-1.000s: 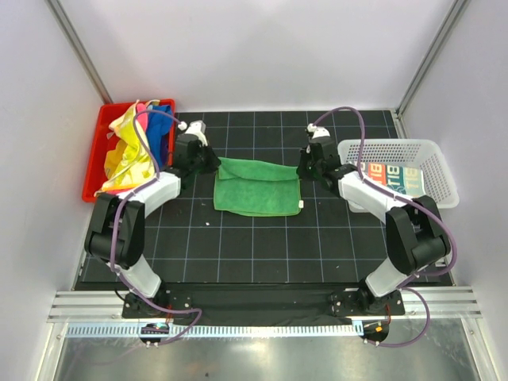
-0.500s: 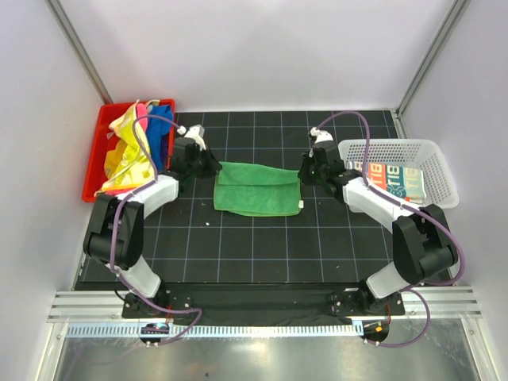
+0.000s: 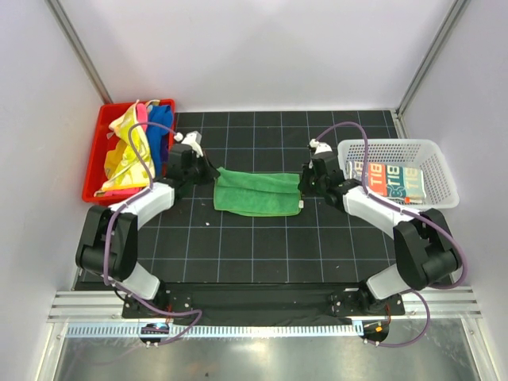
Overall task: Fold and stack the towels
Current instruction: Fold the towel
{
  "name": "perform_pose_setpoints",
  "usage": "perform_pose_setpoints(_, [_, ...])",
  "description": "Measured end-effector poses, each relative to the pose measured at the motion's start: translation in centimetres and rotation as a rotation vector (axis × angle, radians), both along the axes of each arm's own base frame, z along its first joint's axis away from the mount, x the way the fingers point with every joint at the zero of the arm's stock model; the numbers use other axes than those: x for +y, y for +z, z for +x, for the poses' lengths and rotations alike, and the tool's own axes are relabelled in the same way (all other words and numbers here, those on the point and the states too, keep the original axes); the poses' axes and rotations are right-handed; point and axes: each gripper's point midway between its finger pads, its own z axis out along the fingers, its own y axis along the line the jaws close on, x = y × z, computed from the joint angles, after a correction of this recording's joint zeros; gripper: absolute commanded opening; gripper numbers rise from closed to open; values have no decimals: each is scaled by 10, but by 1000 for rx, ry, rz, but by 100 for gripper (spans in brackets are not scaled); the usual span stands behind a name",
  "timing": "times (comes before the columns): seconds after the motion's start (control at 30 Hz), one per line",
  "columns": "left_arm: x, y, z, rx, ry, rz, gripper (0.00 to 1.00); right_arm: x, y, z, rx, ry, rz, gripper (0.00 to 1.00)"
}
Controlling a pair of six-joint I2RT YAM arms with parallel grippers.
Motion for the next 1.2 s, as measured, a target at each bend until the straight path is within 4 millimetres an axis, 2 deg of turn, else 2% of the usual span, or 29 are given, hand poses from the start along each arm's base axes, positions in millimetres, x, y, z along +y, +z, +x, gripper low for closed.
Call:
perform_pose_setpoints(0.17, [2, -10, -16, 32, -6, -9, 0, 0, 1, -6, -8, -2, 13, 2])
perform_pose_setpoints(0.43, [7, -35, -44, 103, 1, -13, 0, 2, -6, -15, 3, 6, 19, 2])
perform_pose_setpoints(0.7, [7, -32, -54, 95, -6, -38, 0, 0, -20, -29, 28, 12, 14, 1])
perform_pose_setpoints(0.93, [10, -42, -68, 122, -3, -40, 0, -1, -25, -37, 26, 4, 30, 2])
perform_pose_setpoints(1.03, [10, -46, -73, 130, -1, -43, 5, -2, -27, -39, 28, 4, 31, 10])
perform_pose_setpoints(1.07, [11, -49, -76, 137, -1, -43, 11, -2, -28, -40, 29, 3, 33, 13])
perform_pose_setpoints(1.17, [11, -56, -83, 160, 1, -50, 28, -3, -33, -44, 41, -1, 32, 30])
perform_pose_setpoints(1.2, [12, -58, -86, 165, 1, -53, 30, -4, -35, -45, 44, -3, 32, 33])
